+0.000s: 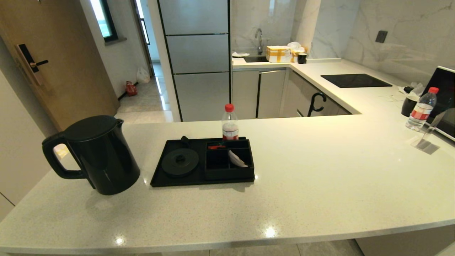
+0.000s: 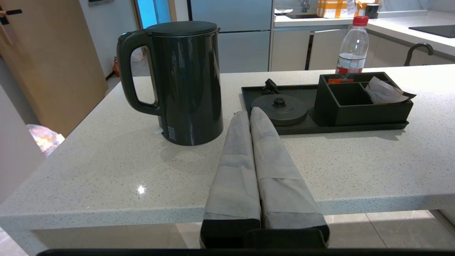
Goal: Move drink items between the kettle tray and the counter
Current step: Pick up the tea bag
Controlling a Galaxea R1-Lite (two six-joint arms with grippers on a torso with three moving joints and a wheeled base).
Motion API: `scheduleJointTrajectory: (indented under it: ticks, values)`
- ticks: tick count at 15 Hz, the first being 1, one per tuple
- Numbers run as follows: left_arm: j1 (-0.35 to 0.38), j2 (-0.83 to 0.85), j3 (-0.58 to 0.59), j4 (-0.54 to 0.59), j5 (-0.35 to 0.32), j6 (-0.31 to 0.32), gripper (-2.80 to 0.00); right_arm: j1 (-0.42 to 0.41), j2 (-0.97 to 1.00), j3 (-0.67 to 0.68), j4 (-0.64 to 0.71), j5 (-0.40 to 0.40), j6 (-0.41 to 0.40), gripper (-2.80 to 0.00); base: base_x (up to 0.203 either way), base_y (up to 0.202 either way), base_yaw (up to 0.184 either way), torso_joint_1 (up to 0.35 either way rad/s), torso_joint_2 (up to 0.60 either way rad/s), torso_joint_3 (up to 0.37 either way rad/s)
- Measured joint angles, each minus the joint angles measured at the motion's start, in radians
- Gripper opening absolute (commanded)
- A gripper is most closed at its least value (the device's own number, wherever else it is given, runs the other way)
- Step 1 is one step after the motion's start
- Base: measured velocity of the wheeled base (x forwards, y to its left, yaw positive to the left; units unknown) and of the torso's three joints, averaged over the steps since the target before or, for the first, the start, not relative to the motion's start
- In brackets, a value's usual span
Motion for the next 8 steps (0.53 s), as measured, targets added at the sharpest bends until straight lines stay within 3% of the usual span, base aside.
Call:
scheduleJointTrajectory:
  ticks: [4, 8]
  values:
    - [0.000, 0.000, 0.000, 0.000, 0.000, 0.000, -2.80, 0.004, 0.330, -0.440, 0.272, 0.089, 0.141, -2.80, 0.000, 0.000, 0.000, 0.000, 0.00, 0.000]
    - [0.000, 0.000, 0.000, -0.001, 0.000, 0.000, -2.80, 0.010, 0.683, -0.659, 0.467, 0.249, 0.258, -2.80, 0.000, 0.000, 0.000, 0.000, 0.00, 0.000]
